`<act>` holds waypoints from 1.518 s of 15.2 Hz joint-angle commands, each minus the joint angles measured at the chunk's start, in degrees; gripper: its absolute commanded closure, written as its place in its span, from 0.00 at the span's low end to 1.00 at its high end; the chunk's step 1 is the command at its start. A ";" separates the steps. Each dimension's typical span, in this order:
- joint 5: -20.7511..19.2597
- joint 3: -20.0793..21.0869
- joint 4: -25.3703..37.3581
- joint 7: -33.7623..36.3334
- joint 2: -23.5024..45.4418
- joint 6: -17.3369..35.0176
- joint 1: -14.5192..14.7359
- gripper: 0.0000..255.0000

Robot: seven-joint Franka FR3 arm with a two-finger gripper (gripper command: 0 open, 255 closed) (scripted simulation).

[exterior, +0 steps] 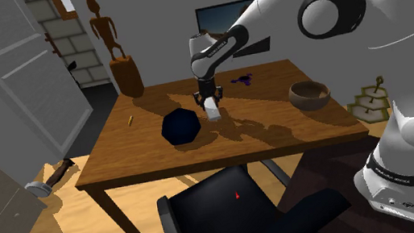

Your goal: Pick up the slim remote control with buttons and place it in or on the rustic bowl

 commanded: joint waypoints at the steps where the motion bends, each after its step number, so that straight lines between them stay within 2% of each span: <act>1: -0.01 -0.01 0.56 0.01 -0.71 -1.27 -0.02 1.00; 23: -0.14 -0.06 7.44 0.29 -7.20 -14.63 -0.02 1.00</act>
